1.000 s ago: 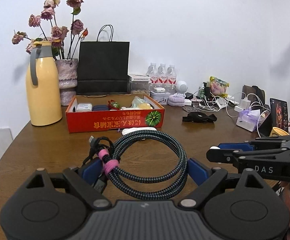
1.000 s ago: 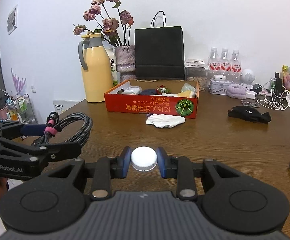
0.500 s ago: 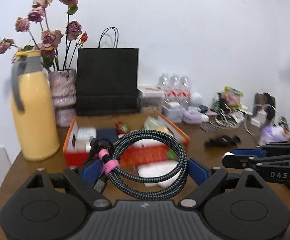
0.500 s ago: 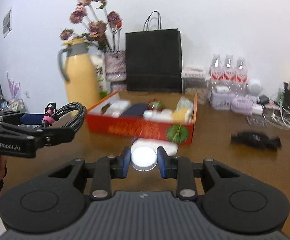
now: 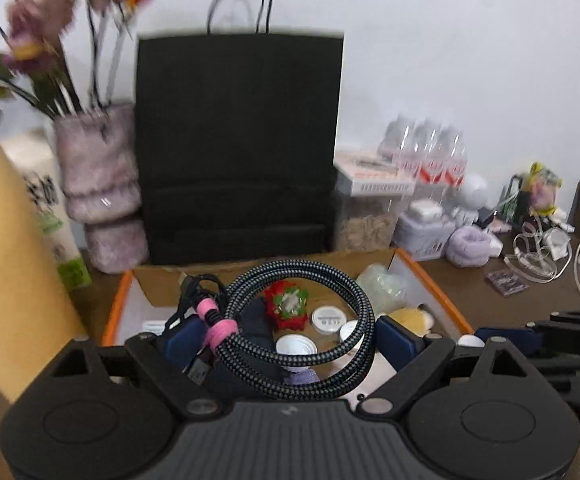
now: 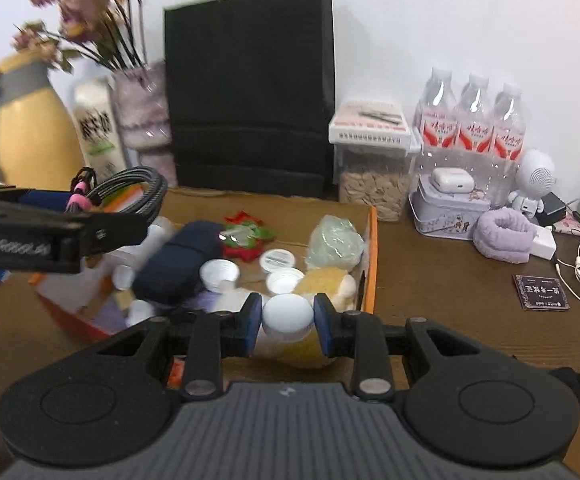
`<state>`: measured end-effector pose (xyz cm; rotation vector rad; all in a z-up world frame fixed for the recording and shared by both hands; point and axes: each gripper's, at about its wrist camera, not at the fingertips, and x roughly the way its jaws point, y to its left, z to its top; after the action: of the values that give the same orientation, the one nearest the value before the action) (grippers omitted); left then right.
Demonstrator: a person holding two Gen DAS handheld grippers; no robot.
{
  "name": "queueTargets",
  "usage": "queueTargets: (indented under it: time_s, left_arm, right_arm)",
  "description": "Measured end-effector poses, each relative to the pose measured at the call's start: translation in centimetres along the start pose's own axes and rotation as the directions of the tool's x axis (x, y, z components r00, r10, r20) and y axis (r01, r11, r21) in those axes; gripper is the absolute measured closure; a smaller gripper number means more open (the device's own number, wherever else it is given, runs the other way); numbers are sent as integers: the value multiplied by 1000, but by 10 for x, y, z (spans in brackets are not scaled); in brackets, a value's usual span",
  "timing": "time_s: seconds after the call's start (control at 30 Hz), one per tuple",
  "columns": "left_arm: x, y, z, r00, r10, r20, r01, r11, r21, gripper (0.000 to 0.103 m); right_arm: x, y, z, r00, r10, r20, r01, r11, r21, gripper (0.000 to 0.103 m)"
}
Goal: Organize objects
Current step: 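Carry the braided cable and white cap over the cardboard box, then lower the cable and cap into the box and open both tools, then withdraw both open tools from the box toward the white cloth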
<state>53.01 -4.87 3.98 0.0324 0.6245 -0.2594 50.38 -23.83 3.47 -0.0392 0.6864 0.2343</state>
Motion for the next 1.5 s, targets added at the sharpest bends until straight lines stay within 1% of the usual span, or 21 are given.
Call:
queueTargets:
  time_s: [0.07,0.13,0.2,0.23,0.27,0.37,0.53,0.67,0.73,0.8,0.83,0.87,0.9,0.97,1.0,1.03,1.07,1.17,1.27,1.37,1.5]
  left_arm:
    - [20,3,0,999,-8,-41,7,1000,-16,12]
    - [30,7,-5,998,20,-63,-22,999,-24,12]
    - [31,13,-11,996,43,-78,-45,998,-34,11]
    - [31,16,-15,996,32,-86,-34,999,-26,11]
    - [31,19,-19,995,17,-103,-18,1000,-12,11]
    - [24,22,-31,989,-4,-145,9,999,33,10]
    - [9,24,-36,985,51,-165,-42,997,58,11]
    - [-2,23,-35,979,51,-199,-32,995,98,10]
    - [-3,25,-33,977,78,-197,-60,993,98,10]
    - [-4,34,-32,981,111,-157,-100,992,76,7]
    - [0,39,-33,981,148,-123,-138,987,80,3]
    - [6,42,-35,975,190,-117,-181,980,86,1]
    - [14,47,-37,967,212,-138,-202,976,86,1]
    - [21,55,-37,967,167,-194,-163,986,37,9]
    - [16,57,-36,972,144,-185,-147,989,-4,6]
    - [10,58,-36,982,121,-148,-126,992,-26,3]
    - [7,57,-35,986,116,-120,-118,993,-10,0]
    - [-4,53,-29,979,189,-81,-186,982,43,0]
    - [-25,55,-22,982,183,-50,-183,983,6,0]
    - [-58,51,-18,987,161,-11,-161,987,-21,0]
    - [-121,30,-28,993,107,56,-108,994,6,0]
  right_arm:
    - [10,-2,-3,1000,4,-22,-4,1000,16,74]
    - [15,-5,-6,999,13,-33,-12,999,39,71]
    - [15,-6,-7,999,40,-30,-39,998,43,55]
    - [11,-5,-8,998,56,-12,-56,998,37,42]
    - [9,-4,-7,998,63,0,-62,998,26,36]
    - [-2,0,-3,999,44,28,-44,999,2,36]
    - [-24,3,7,997,62,54,-63,998,22,34]
    - [-46,10,9,995,66,78,-66,998,1,31]
    - [-57,13,6,994,67,87,-68,998,4,29]
    - [-65,14,3,993,73,92,-74,997,5,28]
    - [-68,15,1,993,76,90,-77,997,7,27]
    - [-70,15,-1,993,78,88,-79,997,7,25]
    - [-72,17,-3,993,80,87,-80,997,6,25]
    - [-75,19,-7,993,82,87,-82,997,-1,22]
    - [-77,21,-9,992,85,89,-85,996,-10,22]
    - [-77,22,-11,992,85,89,-84,996,-16,20]
    - [-77,23,-12,993,80,89,-79,997,-18,19]
    - [-76,22,-15,993,81,81,-81,997,2,19]
    - [-80,22,-16,992,90,85,-91,996,13,19]
    - [-91,22,-17,992,89,93,-90,996,14,19]
    - [-126,26,-25,986,98,136,-100,995,8,14]
